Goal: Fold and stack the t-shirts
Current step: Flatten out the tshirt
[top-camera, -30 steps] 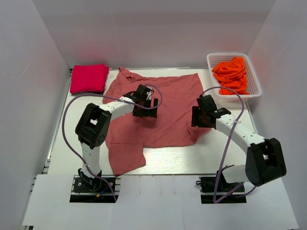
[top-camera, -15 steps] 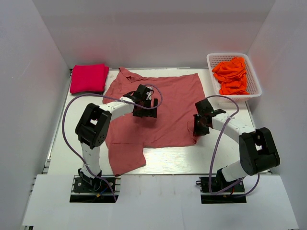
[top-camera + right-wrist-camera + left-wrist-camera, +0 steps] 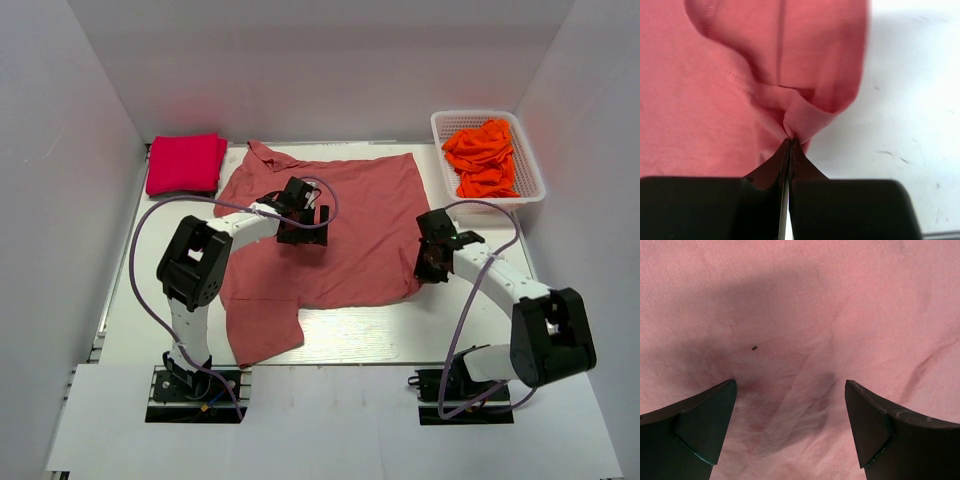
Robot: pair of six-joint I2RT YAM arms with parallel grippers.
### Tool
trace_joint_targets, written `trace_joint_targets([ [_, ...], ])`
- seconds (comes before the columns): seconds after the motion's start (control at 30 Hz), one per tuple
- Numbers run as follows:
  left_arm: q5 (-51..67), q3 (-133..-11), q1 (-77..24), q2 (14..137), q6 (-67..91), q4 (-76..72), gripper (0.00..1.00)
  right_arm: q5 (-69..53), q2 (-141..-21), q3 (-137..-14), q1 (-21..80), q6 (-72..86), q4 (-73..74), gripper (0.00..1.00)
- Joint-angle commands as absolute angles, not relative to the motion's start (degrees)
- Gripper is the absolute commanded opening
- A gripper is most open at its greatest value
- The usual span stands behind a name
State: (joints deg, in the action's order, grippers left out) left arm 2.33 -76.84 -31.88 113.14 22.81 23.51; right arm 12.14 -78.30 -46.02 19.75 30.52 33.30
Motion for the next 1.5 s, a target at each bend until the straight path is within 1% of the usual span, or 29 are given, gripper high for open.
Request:
trace_joint_targets([
  [0.0,1.58,-73.92,-31.29,115.22,23.29,25.22,1.00,16.43,-74.71,-44.65,18.72,33.92,37.34,0.00],
  [0.17,0.26,-73.92,-31.29,115.75,23.82,25.83,1.00,20.99,-74.45,-43.16,17.32,41.04,45.95,0.00],
  [0.2,-0.26,-73.92,-31.29,115.75,23.82,25.84,1.00,22.05,-74.53,-42.89,17.05,42.26,47.53,0.01],
  [0.23,-0.26,-73.92,-31.29,115.75,23.82,25.84,1.00,22.32,-74.62,-41.93,16.70,45.49,52.07,0.05],
  [0.27,-0.96,-73.92,-31.29,115.75,23.82,25.84,1.00,21.98,-73.92,-41.49,16.79,46.14,53.34,0.13],
  [0.37,-0.97,-73.92,-31.29,115.75,23.82,26.37,1.00,19.87,-70.94,-39.73,16.70,47.55,57.39,0.30],
  [0.4,-1.49,-73.92,-31.29,115.75,24.34,26.37,1.00,20.12,-70.14,-39.73,16.61,48.07,58.44,0.52],
  [0.43,-1.49,-73.39,-31.29,115.75,24.35,26.37,1.00,20.13,-68.74,-39.99,16.70,47.29,58.53,0.62],
  [0.47,-1.49,-73.39,-31.29,115.75,24.35,26.37,1.00,20.39,-67.51,-41.73,16.53,46.85,58.54,0.69],
  [0.5,-1.49,-73.39,-31.29,115.75,24.35,26.37,1.00,20.74,-66.89,-42.53,16.61,46.50,58.01,0.80],
  [0.57,-1.49,-73.39,-31.29,115.75,24.35,26.37,1.00,20.57,-65.92,-45.51,16.44,43.70,54.96,0.90],
  [0.63,-1.49,-73.39,-31.29,115.75,24.35,26.37,1.00,18.38,-66.18,-46.23,16.61,42.02,52.48,0.90],
  [0.67,-1.49,-73.39,-31.29,115.75,24.35,26.37,1.00,17.41,-66.62,-46.67,16.52,38.10,47.95,0.90],
  [0.7,-1.49,-73.39,-31.29,115.75,24.35,26.37,1.00,16.27,-66.88,-46.67,16.78,36.84,46.51,0.90],
  [0.73,-1.49,-73.39,-31.29,115.23,24.35,26.37,1.00,13.13,-67.49,-46.32,16.61,35.70,44.93,0.90],
  [0.8,-1.49,-73.92,-31.29,115.22,24.35,26.37,1.00,11.87,-68.90,-46.06,16.44,33.23,41.23,0.90],
  [0.9,-1.49,-73.92,-31.29,115.22,24.35,26.37,1.00,12.66,-71.10,-44.92,16.17,31.39,39.65,0.90],
  [1.07,-2.02,-73.92,-31.29,115.22,24.35,26.37,1.00,5.74,-72.51,-43.60,15.56,30.59,35.96,0.90],
  [1.17,-2.02,-73.92,-31.29,115.75,24.35,26.37,1.00,4.92,-73.38,-43.24,14.94,30.15,31.73,0.90],
  [1.33,-3.16,-73.92,-31.29,115.75,24.35,27.50,1.00,3.43,-80.24,-45.00,14.50,28.57,30.42,0.90],
  [1.37,-3.16,-73.92,-31.29,115.75,24.35,27.51,1.00,0.64,-80.85,-45.00,14.50,28.30,29.80,0.90],
  [1.4,-3.69,-73.92,-31.29,115.75,24.35,27.51,1.00,0.62,-81.73,-45.00,14.50,28.04,28.92,0.90],
  [1.47,-3.69,-73.92,-31.29,115.75,24.35,27.51,1.00,-5.07,-82.26,-45.26,14.59,27.25,26.20,0.90],
])
